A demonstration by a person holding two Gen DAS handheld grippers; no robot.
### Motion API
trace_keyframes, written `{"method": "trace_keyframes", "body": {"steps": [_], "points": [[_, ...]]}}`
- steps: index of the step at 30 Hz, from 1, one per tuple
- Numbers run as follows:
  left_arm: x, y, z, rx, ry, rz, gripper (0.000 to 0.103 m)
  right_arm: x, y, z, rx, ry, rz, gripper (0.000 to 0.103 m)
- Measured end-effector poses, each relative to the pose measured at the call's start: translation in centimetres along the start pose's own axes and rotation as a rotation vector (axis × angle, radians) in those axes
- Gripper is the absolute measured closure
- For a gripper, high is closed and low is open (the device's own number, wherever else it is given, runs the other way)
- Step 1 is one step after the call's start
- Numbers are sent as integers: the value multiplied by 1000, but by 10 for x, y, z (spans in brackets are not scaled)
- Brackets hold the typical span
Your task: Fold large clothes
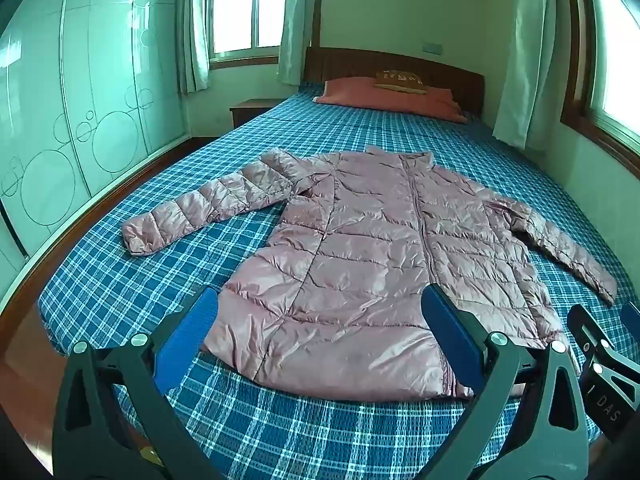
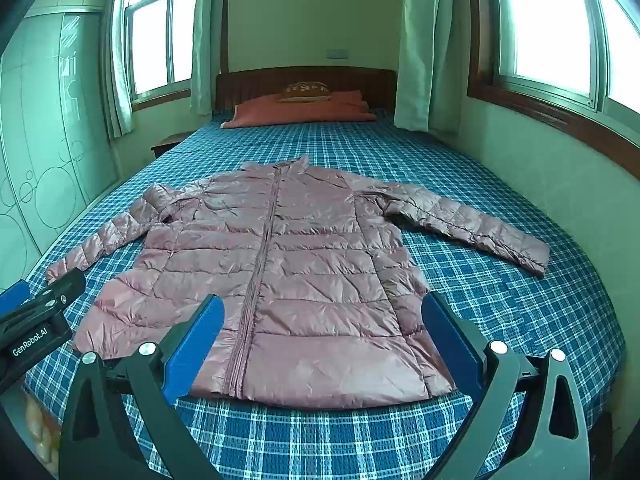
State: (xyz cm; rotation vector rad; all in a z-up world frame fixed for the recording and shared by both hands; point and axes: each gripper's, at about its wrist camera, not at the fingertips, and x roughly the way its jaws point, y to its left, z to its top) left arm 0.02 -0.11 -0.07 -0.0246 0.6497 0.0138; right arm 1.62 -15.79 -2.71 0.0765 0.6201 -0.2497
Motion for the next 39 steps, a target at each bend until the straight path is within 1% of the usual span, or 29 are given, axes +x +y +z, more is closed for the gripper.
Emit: {"method": "trace_keyframes", "body": {"steps": [8, 9, 28, 30, 39], "points": [[5, -6, 1, 19, 14, 6, 2, -2, 1, 0, 2, -5, -2, 5], [0, 0, 0, -6, 1, 2, 2, 0, 2, 0, 1, -1, -2, 5], [0, 2, -3, -7, 3, 2, 2, 2, 1, -2, 4, 5, 4, 5], [0, 2, -4, -6, 4, 2, 2, 7, 4, -6, 4, 6, 5, 5], [1, 2, -4, -6, 6, 2, 2, 4, 2, -3, 4, 6, 6, 5]]}}
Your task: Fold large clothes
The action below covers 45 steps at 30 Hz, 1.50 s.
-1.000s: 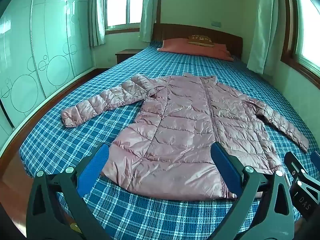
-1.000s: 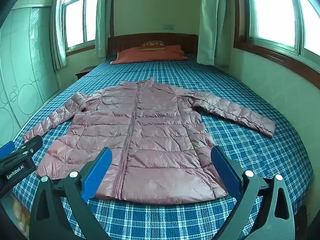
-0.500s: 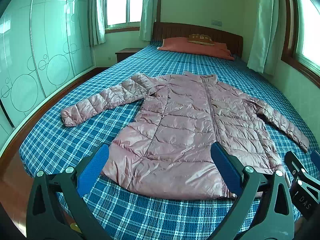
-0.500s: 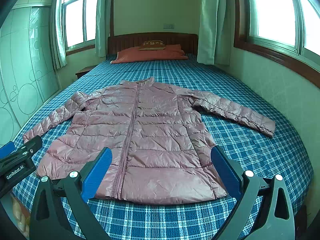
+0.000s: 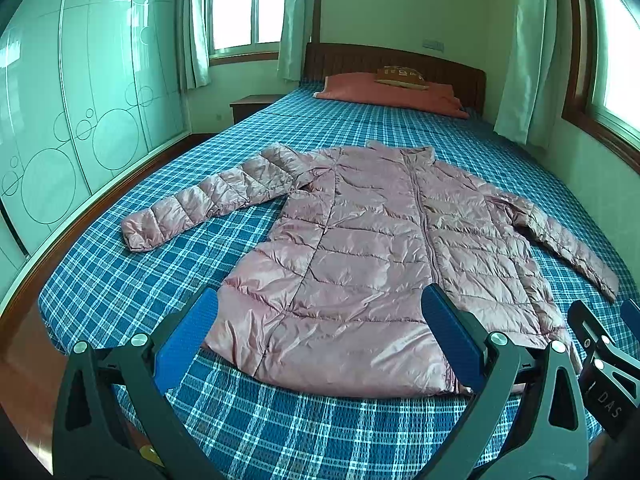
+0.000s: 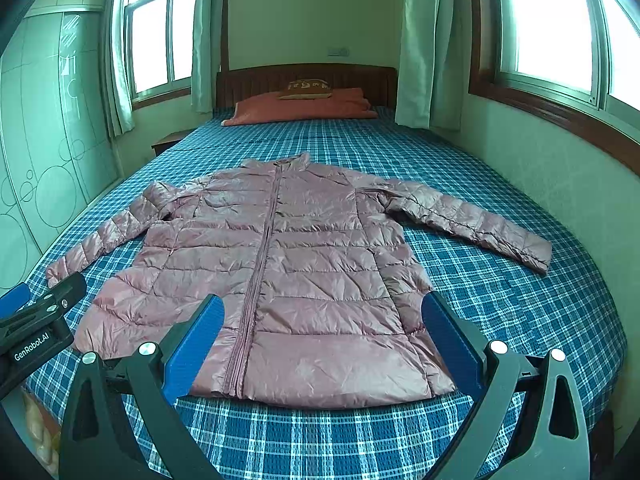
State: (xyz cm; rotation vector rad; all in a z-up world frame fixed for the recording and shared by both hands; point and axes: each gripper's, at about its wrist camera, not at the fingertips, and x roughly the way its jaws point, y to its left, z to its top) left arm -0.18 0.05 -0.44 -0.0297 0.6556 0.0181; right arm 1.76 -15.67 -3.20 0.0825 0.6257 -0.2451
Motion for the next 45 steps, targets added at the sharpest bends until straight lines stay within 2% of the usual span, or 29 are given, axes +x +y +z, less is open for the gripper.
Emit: {"method": "trace_keyframes", "body": {"steps": [45], "points": [[2, -4, -12, 8, 15, -2, 2, 4, 4, -5, -2, 8, 3, 5]]}}
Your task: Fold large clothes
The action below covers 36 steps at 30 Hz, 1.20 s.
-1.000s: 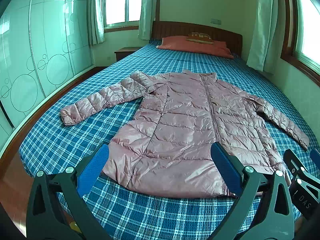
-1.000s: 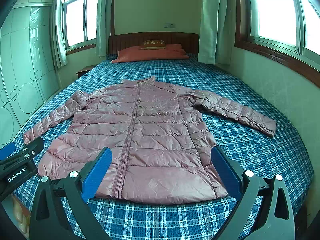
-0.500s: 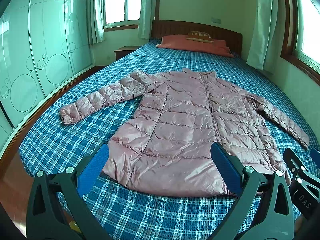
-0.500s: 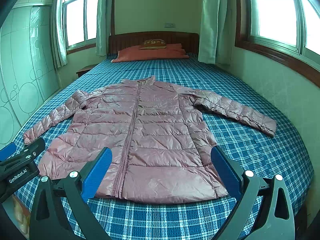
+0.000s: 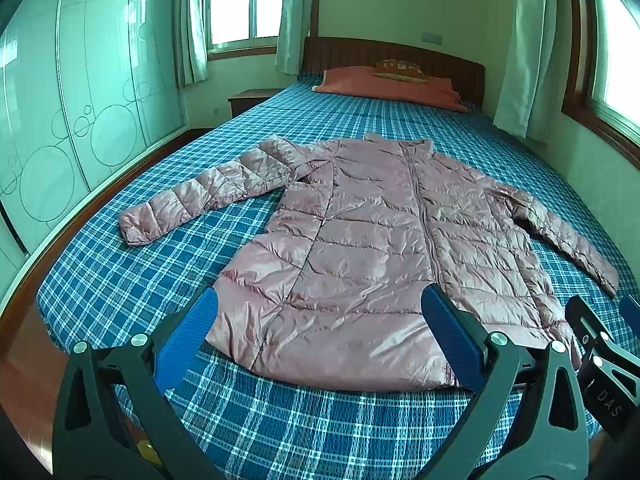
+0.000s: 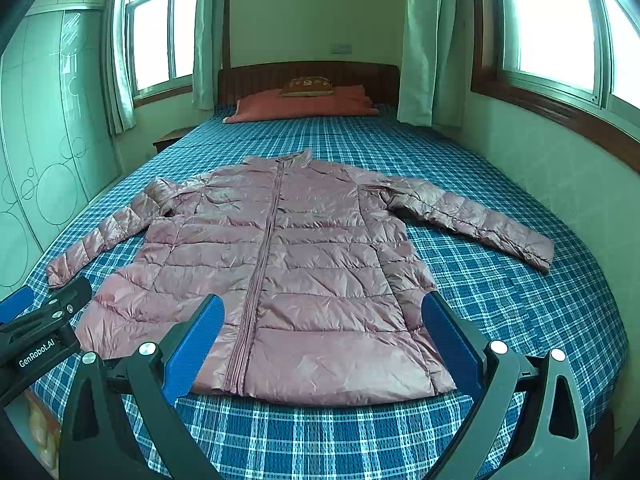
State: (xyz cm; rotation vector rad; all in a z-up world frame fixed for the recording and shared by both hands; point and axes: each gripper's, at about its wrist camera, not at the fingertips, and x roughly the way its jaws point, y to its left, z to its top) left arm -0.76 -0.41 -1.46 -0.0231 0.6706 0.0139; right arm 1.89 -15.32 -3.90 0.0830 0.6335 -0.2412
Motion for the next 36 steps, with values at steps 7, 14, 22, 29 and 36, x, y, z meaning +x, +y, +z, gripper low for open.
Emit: {"method": "trace_keyframes", "body": {"steps": [7, 14, 22, 29, 36], "points": [[1, -1, -3, 1, 8, -1, 2, 0, 0, 1, 0, 2, 1, 5], [7, -2, -2, 3, 24, 0, 2, 2, 0, -1, 1, 6, 2, 5], [41, 9, 3, -46, 111, -24, 2, 29, -16, -4, 66, 54, 26, 5], [102, 33, 13, -122, 198, 46, 2, 81, -60, -1, 182, 100, 21, 5], [169, 67, 34, -217, 252, 168, 2, 144, -141, 15, 419, 123, 66, 5]]}}
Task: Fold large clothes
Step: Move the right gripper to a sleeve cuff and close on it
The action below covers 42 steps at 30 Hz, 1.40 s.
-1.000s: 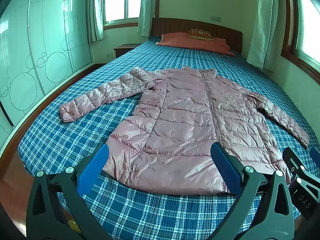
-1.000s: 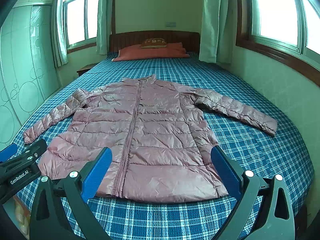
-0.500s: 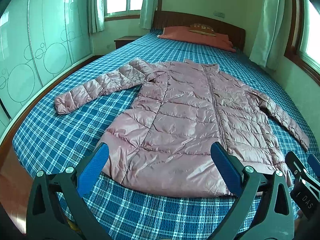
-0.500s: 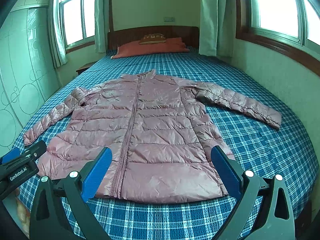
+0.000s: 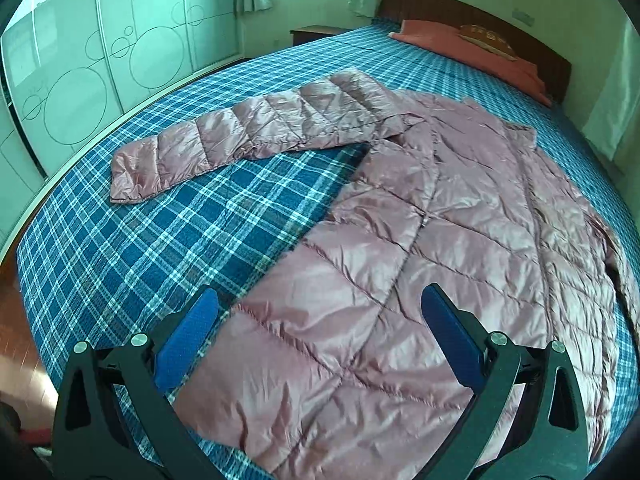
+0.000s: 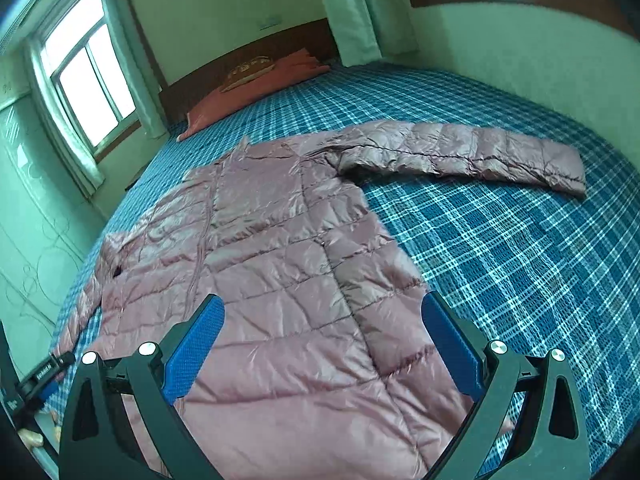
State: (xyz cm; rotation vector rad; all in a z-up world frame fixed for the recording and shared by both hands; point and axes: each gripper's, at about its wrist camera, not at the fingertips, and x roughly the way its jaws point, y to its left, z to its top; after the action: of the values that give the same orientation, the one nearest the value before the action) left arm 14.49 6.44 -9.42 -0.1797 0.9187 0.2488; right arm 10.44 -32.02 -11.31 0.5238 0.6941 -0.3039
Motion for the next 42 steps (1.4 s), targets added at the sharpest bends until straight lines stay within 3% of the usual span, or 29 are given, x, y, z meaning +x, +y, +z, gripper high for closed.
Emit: {"method": "trace_keyframes", "body": {"steps": [5, 6, 8, 14, 18, 22, 30, 34, 38, 41, 42], "points": [[43, 11, 25, -66, 47, 80, 2, 27, -59, 39, 126, -57, -57, 9], [52, 14, 31, -80, 56, 102, 2, 33, -74, 48, 158, -62, -65, 27], [63, 21, 38, -108, 61, 137, 2, 44, -103, 60, 238, -49, -73, 47], [85, 55, 50, -220, 48, 252, 2, 64, -184, 76, 495, -104, 20, 46], [99, 70, 46, -261, 73, 306, 2, 73, -214, 77, 611, -152, 47, 46], [109, 76, 40, -270, 86, 317, 2, 76, -232, 75, 677, -214, 44, 40], [107, 73, 37, -255, 61, 340, 2, 63, -256, 68, 778, -340, 86, 39], [109, 73, 36, -262, 52, 326, 2, 57, -273, 67, 836, -421, 54, 39], [110, 78, 35, -261, 39, 324, 2, 60, -278, 79, 804, -403, 24, 39], [110, 78, 34, -261, 38, 326, 2, 70, -276, 93, 721, -354, -9, 68], [110, 78, 34, -260, 38, 326, 2, 74, -276, 97, 717, -335, -16, 82]]}}
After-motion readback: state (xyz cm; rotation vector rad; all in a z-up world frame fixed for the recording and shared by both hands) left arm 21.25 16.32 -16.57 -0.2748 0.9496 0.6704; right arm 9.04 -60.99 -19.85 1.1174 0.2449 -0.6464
